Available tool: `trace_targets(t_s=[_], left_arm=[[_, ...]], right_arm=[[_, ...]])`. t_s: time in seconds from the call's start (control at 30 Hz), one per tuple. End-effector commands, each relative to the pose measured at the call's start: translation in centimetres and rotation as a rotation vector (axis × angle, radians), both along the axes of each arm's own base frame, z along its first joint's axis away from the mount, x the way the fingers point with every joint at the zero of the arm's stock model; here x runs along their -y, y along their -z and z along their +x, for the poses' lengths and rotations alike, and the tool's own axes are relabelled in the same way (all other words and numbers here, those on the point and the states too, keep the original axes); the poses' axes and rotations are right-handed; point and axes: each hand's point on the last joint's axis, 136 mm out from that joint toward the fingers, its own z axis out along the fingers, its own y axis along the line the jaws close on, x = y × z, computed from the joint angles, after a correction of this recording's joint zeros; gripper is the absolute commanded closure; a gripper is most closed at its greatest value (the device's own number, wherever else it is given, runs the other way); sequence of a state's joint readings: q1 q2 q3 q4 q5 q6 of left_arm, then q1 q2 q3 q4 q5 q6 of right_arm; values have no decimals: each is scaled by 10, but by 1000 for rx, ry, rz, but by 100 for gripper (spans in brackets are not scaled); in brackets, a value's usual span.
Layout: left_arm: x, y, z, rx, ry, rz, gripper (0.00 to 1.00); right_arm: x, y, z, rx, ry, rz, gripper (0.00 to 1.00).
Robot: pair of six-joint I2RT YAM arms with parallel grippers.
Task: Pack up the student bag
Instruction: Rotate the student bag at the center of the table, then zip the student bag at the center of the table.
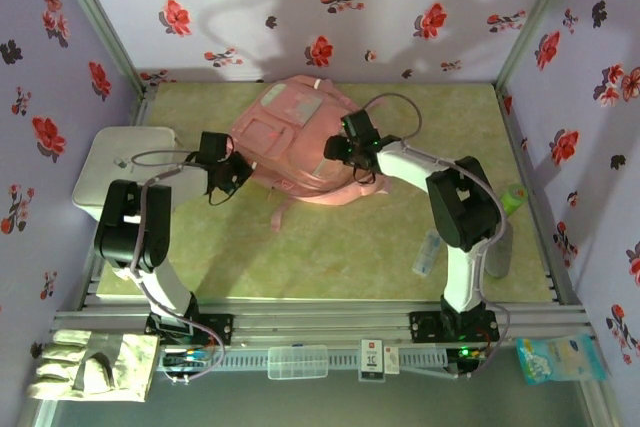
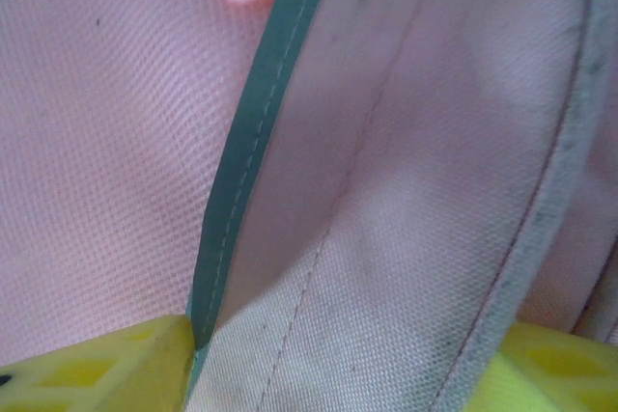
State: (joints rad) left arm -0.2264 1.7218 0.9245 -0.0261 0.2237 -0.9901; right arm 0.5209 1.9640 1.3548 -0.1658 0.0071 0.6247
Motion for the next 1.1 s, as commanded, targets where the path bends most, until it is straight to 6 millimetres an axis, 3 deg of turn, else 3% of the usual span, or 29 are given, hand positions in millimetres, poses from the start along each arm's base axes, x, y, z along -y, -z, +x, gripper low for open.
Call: trace_targets(t_s=[0.0, 0.17, 0.3, 0.4, 0.57, 0.77, 0.93, 1.07], left_arm=[[22, -19, -7, 32, 49, -55, 100], [47, -34, -10, 58, 89, -84, 100], [65, -47, -11, 84, 119, -102, 100], [74, -58, -9, 106, 135, -112, 100], [86, -70, -7, 130, 158, -110, 100], [96, -76, -8, 143, 181, -106, 100], [98, -76, -10, 142, 188, -103, 100], [98, -76, -11, 137, 190, -100, 100]], right_arm=[[20, -5, 20, 37, -4, -81, 31], [43, -35, 11, 54, 25, -153, 30], [66, -61, -17, 47, 70, -200, 29], [64, -68, -44, 36, 46, -201, 29], [22, -68, -94, 26, -78, -220, 31], [-46, -48, -138, 39, -256, -223, 46], [-86, -26, -151, 53, -338, -204, 56], [-93, 0, -145, 45, -306, -191, 65]])
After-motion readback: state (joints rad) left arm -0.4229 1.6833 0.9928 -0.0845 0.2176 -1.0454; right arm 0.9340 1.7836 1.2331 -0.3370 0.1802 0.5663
